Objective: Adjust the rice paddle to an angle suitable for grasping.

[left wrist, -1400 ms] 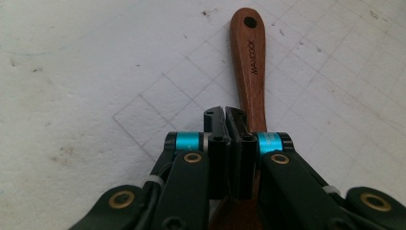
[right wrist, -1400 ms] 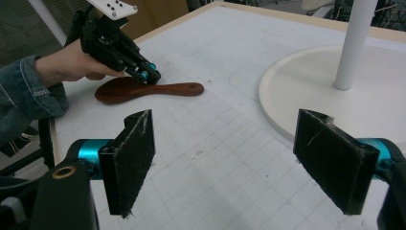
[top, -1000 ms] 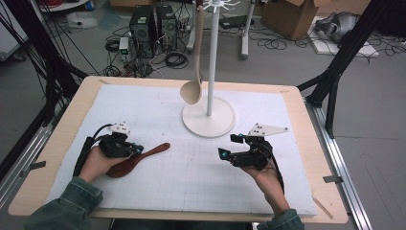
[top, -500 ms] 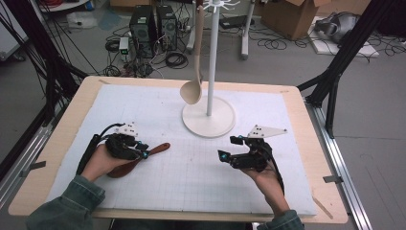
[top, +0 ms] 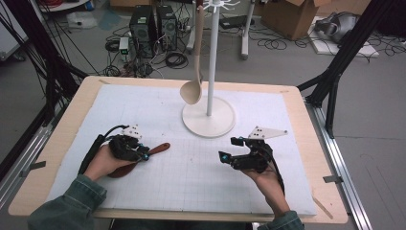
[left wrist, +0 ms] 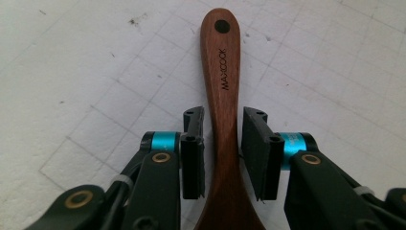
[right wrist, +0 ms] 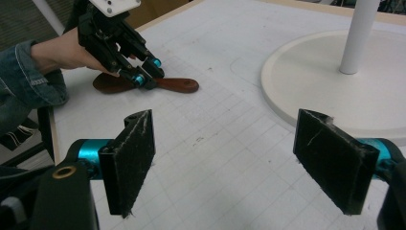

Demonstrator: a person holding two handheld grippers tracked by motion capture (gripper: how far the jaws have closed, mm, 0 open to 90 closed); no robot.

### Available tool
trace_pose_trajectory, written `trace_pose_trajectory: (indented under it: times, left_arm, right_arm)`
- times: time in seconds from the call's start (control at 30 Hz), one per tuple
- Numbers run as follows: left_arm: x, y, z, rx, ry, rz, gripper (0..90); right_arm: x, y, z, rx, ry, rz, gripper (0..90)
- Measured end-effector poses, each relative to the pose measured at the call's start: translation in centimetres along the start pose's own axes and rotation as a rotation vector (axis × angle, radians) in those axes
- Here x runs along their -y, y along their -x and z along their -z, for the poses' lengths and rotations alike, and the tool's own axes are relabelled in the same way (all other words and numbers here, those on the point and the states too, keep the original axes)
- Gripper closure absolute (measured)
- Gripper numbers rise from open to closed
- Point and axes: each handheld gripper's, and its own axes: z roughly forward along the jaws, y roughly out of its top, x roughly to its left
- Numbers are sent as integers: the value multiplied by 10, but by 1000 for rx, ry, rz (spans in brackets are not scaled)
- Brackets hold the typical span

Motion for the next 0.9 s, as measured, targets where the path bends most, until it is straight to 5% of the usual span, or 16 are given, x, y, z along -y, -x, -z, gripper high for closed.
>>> trace_pose_trajectory:
  times: [0.07,0.63,0.9]
  left_arm:
    - [-1,1,1,-15,-16,-30,746]
    - [0,3,3,1,3,-27,778]
    - [3,3,5,-4,-34,-29,753]
  right_arm:
    - [0,-1,-1,-1,-3,-5,218]
    - [-1,-2,-9,-5,-27,0,224]
    - [-1,-3,-11,-8,-36,6,224]
